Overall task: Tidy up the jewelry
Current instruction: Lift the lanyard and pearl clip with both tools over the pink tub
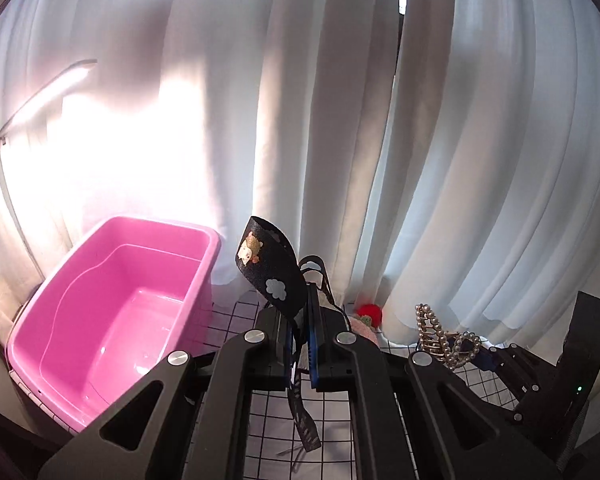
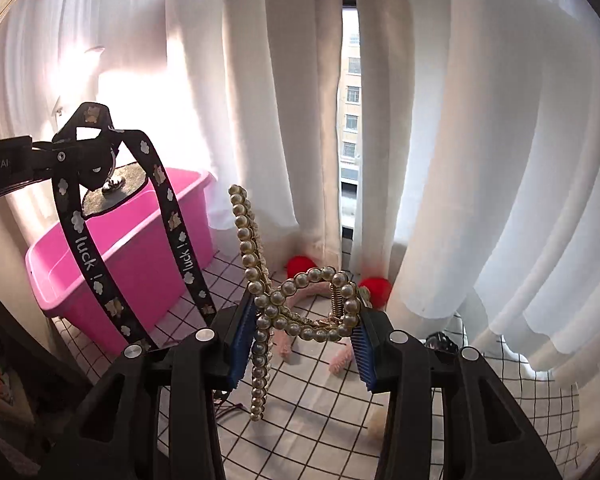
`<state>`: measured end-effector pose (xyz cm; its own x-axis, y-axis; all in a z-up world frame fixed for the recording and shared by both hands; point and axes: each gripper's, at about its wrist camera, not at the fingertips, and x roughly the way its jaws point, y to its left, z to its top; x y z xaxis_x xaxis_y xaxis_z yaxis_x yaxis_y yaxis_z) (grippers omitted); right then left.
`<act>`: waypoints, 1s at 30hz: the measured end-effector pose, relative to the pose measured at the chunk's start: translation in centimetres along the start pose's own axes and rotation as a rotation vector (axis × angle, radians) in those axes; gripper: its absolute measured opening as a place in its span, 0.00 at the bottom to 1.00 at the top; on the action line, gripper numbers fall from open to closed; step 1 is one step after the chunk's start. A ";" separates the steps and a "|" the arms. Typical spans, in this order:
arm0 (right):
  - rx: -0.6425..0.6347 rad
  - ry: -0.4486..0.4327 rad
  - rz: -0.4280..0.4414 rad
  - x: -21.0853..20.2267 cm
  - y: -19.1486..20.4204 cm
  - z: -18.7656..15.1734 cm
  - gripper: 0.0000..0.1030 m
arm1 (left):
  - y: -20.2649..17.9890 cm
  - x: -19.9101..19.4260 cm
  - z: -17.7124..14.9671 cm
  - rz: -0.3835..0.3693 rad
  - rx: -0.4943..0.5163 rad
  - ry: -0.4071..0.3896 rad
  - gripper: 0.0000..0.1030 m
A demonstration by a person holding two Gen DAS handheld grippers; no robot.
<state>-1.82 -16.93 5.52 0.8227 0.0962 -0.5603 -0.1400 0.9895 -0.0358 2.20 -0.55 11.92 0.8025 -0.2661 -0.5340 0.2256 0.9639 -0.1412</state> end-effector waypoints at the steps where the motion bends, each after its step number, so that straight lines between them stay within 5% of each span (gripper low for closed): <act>1: -0.012 -0.014 0.014 0.0 0.8 1.0 0.40 | 0.8 -0.5 1.1 0.006 -0.004 -0.018 0.06; 15: -0.164 -0.141 0.202 2.6 13.6 12.8 0.40 | 12.6 -5.5 10.0 0.195 -0.029 -0.153 0.06; 24: -0.244 -0.074 0.288 8.2 21.3 14.7 0.40 | 20.8 -3.8 8.9 0.319 -0.099 -0.103 0.06; 30: -0.274 0.079 0.318 14.0 24.6 14.2 0.40 | 25.2 0.5 5.3 0.355 -0.156 0.016 0.06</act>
<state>14.06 10.27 8.52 0.6720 0.3726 -0.6400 -0.5297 0.8458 -0.0638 11.26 23.54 12.50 0.8065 0.0833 -0.5854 -0.1526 0.9858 -0.0700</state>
